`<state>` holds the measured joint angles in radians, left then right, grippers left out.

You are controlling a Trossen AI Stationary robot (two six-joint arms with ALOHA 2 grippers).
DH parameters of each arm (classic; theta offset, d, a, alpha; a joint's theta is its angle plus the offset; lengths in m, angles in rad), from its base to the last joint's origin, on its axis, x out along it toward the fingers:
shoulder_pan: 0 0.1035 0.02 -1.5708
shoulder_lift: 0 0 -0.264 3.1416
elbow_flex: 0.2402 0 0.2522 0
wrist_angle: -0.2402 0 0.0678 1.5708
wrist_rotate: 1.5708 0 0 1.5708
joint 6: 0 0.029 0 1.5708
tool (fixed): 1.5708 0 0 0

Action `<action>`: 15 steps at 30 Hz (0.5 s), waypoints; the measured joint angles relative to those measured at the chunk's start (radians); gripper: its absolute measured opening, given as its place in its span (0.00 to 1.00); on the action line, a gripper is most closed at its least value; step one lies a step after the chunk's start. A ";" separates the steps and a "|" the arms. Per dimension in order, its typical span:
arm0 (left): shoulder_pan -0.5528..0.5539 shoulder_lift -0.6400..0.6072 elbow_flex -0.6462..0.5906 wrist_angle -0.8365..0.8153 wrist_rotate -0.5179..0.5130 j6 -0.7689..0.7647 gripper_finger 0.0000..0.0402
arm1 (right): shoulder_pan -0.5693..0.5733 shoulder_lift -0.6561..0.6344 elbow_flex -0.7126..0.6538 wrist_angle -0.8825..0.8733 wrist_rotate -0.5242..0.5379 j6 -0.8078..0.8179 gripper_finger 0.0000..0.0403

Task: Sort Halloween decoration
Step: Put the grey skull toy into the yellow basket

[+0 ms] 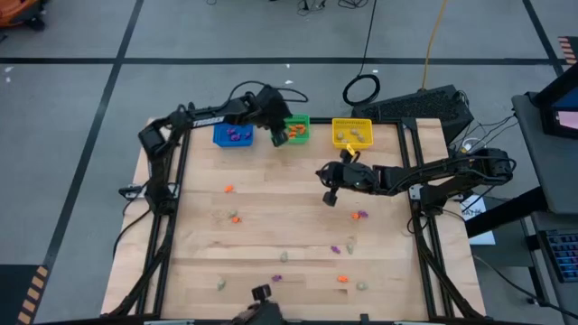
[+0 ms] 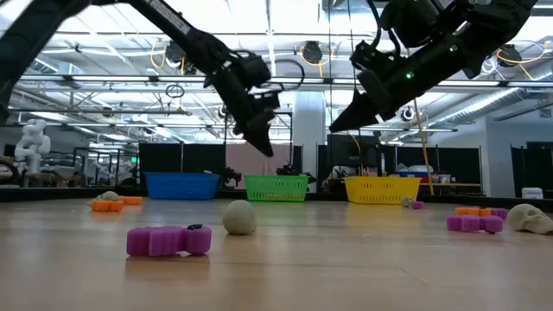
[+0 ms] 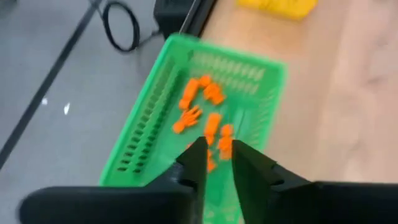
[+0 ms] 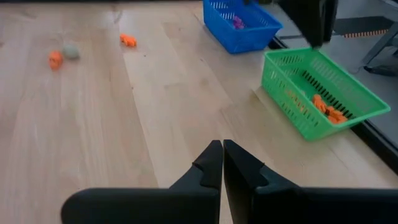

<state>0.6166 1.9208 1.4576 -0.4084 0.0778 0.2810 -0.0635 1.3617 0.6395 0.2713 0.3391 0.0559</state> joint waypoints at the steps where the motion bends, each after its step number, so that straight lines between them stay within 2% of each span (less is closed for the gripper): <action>1: -0.010 -0.025 -0.034 0.040 0.001 -0.012 0.15 | 0.000 0.000 0.000 -0.015 0.001 -0.001 0.00; 6: -0.059 -0.202 -0.281 0.295 0.028 -0.074 0.02 | -0.006 0.000 0.000 -0.077 0.009 -0.027 0.00; 10: -0.105 -0.358 -0.499 0.482 0.030 -0.118 0.02 | -0.032 0.000 0.000 -0.186 0.079 0.040 0.02; 15: -0.181 -0.552 -0.730 0.636 0.031 -0.145 0.02 | -0.103 0.000 0.000 -0.326 0.083 0.087 0.12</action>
<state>0.4359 1.3685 0.7277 0.2272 0.1089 0.1358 -0.1662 1.3613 0.6395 -0.0551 0.4216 0.1426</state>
